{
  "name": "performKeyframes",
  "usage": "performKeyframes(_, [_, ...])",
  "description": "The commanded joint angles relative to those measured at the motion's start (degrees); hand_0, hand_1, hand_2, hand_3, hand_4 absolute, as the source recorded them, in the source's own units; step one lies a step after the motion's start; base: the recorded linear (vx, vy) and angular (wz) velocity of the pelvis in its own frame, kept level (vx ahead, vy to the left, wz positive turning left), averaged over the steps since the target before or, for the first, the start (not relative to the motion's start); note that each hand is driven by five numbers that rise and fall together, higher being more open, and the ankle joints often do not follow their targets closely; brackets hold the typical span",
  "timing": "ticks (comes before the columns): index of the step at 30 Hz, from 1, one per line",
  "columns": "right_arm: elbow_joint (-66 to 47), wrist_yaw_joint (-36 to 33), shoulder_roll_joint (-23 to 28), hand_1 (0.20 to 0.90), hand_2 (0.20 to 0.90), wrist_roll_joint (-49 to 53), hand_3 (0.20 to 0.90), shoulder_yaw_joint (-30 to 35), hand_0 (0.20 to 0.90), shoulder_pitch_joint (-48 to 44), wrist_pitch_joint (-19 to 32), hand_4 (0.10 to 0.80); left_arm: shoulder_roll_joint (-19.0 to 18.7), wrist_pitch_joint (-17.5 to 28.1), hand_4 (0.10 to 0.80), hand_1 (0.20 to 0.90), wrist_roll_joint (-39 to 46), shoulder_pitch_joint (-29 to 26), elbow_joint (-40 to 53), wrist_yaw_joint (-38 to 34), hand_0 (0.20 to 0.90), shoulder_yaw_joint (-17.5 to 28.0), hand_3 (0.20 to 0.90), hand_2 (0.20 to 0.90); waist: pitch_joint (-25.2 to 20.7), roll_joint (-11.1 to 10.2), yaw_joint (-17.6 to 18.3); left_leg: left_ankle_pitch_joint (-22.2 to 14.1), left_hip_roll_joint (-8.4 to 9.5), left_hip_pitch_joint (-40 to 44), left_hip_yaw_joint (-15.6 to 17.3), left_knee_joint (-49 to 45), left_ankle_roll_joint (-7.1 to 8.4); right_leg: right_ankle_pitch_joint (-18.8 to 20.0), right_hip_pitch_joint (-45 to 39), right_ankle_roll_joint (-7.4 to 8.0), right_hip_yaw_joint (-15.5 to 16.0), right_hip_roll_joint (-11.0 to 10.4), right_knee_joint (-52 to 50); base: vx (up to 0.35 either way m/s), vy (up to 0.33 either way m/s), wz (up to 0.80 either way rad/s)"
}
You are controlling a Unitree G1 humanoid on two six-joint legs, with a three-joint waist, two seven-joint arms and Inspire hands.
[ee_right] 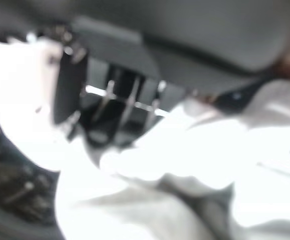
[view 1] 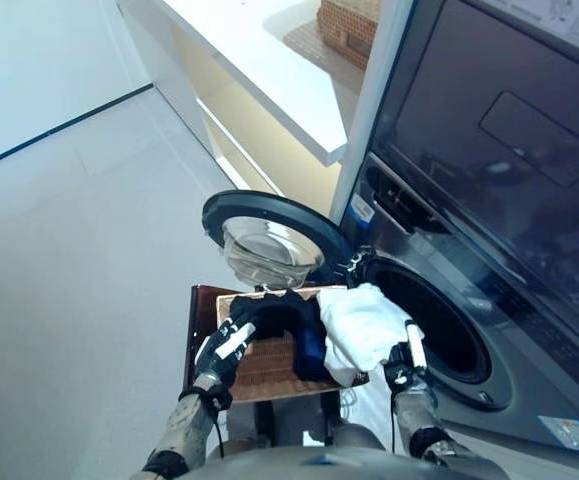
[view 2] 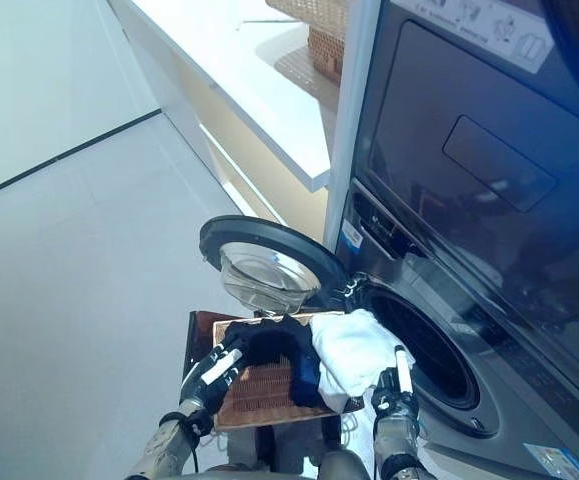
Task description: Pick up the clothes and place them into the washing machine
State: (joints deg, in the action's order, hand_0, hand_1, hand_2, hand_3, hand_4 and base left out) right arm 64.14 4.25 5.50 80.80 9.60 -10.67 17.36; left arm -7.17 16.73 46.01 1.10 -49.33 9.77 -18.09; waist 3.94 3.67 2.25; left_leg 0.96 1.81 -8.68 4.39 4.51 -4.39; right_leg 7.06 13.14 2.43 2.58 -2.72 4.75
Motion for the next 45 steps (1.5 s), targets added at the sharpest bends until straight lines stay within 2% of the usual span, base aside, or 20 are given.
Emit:
performKeyframes(1, [-1.46, -0.43, 2.42, 0.2, 0.2, 4.76, 0.2, 5.59, 0.2, -6.74, 7.8, 0.3, 0.1, 4.9, 0.8, 0.9, 1.23, -2.81, 3.24, 0.23, 0.9, 1.64, 0.9, 0.9, -0.23, -2.14, -0.14, -2.73, 2.48, -0.86, 0.03, -1.82, 3.33, -2.04, -1.7, 2.49, 0.63, -1.54, -0.54, -0.008, 0.0, 0.04])
performKeyframes(12, [4.14, -3.89, 5.41, 0.2, 0.2, 8.88, 0.2, 10.44, 0.2, -9.89, 9.65, 0.3, -0.44, 5.55, 0.8, 0.9, 1.91, -3.08, 3.53, -0.64, 0.9, 1.91, 0.9, 0.9, 0.94, -0.86, -0.48, -2.12, 2.91, -3.01, -0.21, -1.67, 3.31, -1.61, 0.68, 2.56, 0.73, -1.89, -1.04, -0.014, 0.009, 0.01])
performKeyframes(20, [9.91, -5.59, 8.05, 0.2, 0.2, 12.14, 0.2, 14.71, 0.2, -8.45, 9.56, 0.3, -0.5, 5.7, 0.8, 0.9, 1.85, -3.28, 4.03, -1.13, 0.9, 2.02, 0.9, 0.9, 1.37, -0.47, -0.15, -2.43, 3.2, -3.7, -0.24, -1.99, 3.15, -1.58, 1.5, 2.56, 0.42, -2.17, -1.63, -0.003, 0.006, -0.01])
performKeyframes(26, [11.58, -7.2, 11.79, 0.2, 0.2, 11.77, 0.2, 16.02, 0.2, -10.66, 10.01, 0.3, -1.15, 6.08, 0.8, 0.9, 1.54, -3.38, 5.81, -1.29, 0.9, 1.58, 0.9, 0.9, 2.05, 0.36, -0.31, -2.35, 3.49, -4.79, 0.29, -2.18, 3.03, -1.15, 3.08, 2.6, -0.12, -2.5, -1.94, -0.025, 0.024, -0.07])
performKeyframes(33, [7.86, -9.42, 18.42, 0.2, 0.2, 7.05, 0.2, 13.88, 0.2, -17.73, 11.56, 0.3, -2.65, 6.71, 0.8, 0.9, 2.06, -2.97, 9.56, -0.18, 0.9, 0.0, 0.9, 0.9, 3.8, 2.03, -1.21, -1.23, 4.19, -8.03, 0.44, -2.38, 2.98, -0.56, 7.23, 2.4, -0.83, -2.92, -3.54, -0.062, 0.006, 0.01])
performKeyframes(38, [6.14, -10.88, 22.44, 0.2, 0.2, 2.98, 0.2, 10.55, 0.2, -23.06, 11.66, 0.3, -3.29, 6.58, 0.8, 0.9, 2.91, -2.53, 11.84, 0.76, 0.9, -0.82, 0.9, 0.9, 4.04, 3.09, -2.44, 0.4, 4.0, -9.72, 0.02, -0.84, 3.52, -0.96, 9.98, 2.09, -0.26, -2.8, -4.76, -0.005, -0.043, 0.11])
performKeyframes(45, [5.32, -11.78, 26.02, 0.2, 0.2, -1.79, 0.2, 5.32, 0.2, -28.69, 11.1, 0.3, -3.55, 6.05, 0.8, 0.9, 3.03, -2.24, 12.6, 1.34, 0.9, -2.77, 0.9, 0.9, 3.72, 3.19, -3.41, 1.5, 3.47, -10.5, -1.39, 0.41, 4.42, -1.52, 11.19, 1.66, 0.77, -2.37, -5.55, 0.026, -0.058, 0.13])
